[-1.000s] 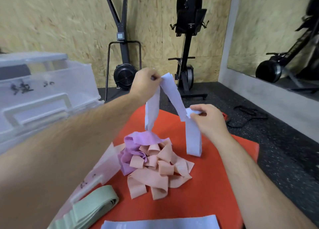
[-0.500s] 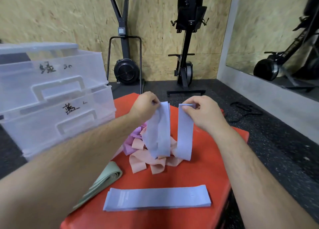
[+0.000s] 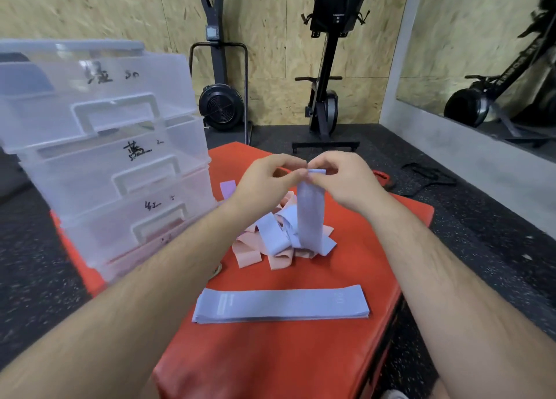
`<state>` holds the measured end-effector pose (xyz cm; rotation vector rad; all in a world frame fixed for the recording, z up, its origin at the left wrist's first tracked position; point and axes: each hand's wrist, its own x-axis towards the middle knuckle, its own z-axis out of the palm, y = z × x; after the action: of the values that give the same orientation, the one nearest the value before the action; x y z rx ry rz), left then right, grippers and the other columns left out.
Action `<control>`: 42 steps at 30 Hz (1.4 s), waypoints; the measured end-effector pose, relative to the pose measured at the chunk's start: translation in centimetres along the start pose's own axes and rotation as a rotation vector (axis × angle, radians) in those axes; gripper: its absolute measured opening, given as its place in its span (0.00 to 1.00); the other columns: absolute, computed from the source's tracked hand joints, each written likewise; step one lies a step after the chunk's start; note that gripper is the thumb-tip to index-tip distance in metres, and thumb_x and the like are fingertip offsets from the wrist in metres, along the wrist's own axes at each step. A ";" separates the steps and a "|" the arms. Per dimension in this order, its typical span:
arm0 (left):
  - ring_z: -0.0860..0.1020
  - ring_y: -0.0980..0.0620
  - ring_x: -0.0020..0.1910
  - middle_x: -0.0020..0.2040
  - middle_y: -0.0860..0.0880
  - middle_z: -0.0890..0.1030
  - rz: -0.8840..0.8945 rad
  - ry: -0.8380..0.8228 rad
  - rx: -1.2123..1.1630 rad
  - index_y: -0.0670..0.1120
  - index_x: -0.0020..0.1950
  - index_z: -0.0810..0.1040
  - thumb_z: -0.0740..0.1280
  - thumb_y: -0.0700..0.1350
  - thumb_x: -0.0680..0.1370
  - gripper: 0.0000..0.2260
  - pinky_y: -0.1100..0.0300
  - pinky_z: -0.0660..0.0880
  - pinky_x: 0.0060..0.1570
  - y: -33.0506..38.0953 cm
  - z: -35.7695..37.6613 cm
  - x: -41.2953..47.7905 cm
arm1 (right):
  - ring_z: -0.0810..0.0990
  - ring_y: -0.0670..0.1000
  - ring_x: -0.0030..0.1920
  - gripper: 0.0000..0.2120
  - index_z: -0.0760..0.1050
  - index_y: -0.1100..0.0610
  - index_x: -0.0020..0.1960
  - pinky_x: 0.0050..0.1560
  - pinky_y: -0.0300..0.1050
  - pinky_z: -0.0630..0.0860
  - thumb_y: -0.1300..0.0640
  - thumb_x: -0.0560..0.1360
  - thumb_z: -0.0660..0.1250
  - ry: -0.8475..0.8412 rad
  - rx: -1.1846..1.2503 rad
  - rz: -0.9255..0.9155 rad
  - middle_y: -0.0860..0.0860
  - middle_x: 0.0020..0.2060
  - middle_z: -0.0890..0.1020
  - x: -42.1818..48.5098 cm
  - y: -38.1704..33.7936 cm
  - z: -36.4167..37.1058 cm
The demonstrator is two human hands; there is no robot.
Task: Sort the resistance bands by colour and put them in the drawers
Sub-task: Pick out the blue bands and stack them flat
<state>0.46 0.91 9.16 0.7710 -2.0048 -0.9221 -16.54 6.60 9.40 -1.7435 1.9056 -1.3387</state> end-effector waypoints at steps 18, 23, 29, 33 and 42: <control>0.77 0.55 0.35 0.39 0.46 0.81 -0.106 0.050 -0.030 0.42 0.47 0.80 0.72 0.44 0.76 0.06 0.53 0.79 0.40 -2.4 -1.8 -4.8 | 0.77 0.48 0.40 0.06 0.79 0.58 0.52 0.43 0.48 0.74 0.55 0.79 0.68 -0.294 0.005 -0.035 0.59 0.44 0.83 -4.3 0.7 3.5; 0.78 0.51 0.36 0.39 0.46 0.79 -0.271 0.113 -0.148 0.42 0.45 0.78 0.70 0.42 0.77 0.04 0.54 0.78 0.40 -4.5 -4.0 -5.4 | 0.80 0.47 0.42 0.07 0.79 0.51 0.52 0.50 0.51 0.79 0.55 0.75 0.73 -0.471 -0.141 0.038 0.52 0.46 0.85 -5.2 2.2 1.6; 0.77 0.50 0.33 0.37 0.45 0.79 -0.440 0.182 -0.200 0.44 0.42 0.76 0.68 0.38 0.79 0.07 0.57 0.78 0.37 -6.4 -6.6 -7.0 | 0.79 0.49 0.40 0.04 0.79 0.50 0.48 0.43 0.47 0.75 0.52 0.75 0.73 -0.553 -0.520 0.122 0.46 0.41 0.82 -6.2 4.4 -1.6; 0.77 0.48 0.33 0.37 0.44 0.80 -0.539 0.145 -0.121 0.43 0.40 0.76 0.70 0.37 0.77 0.07 0.56 0.78 0.40 -7.3 -7.9 -8.2 | 0.77 0.46 0.37 0.01 0.79 0.50 0.48 0.41 0.42 0.72 0.54 0.78 0.71 -0.555 -0.471 0.193 0.47 0.39 0.81 -7.2 5.9 -3.2; 0.78 0.54 0.29 0.35 0.47 0.79 -0.425 -0.155 0.394 0.46 0.49 0.78 0.72 0.36 0.72 0.09 0.61 0.77 0.35 -8.8 -7.5 -12.7 | 0.77 0.48 0.35 0.06 0.78 0.52 0.52 0.39 0.42 0.73 0.60 0.78 0.71 -0.614 -0.377 0.308 0.50 0.39 0.80 -9.9 7.8 -2.3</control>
<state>14.98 3.26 0.22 1.4231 -2.2364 -0.8452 -20.74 15.34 1.05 -1.6530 2.0028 -0.2904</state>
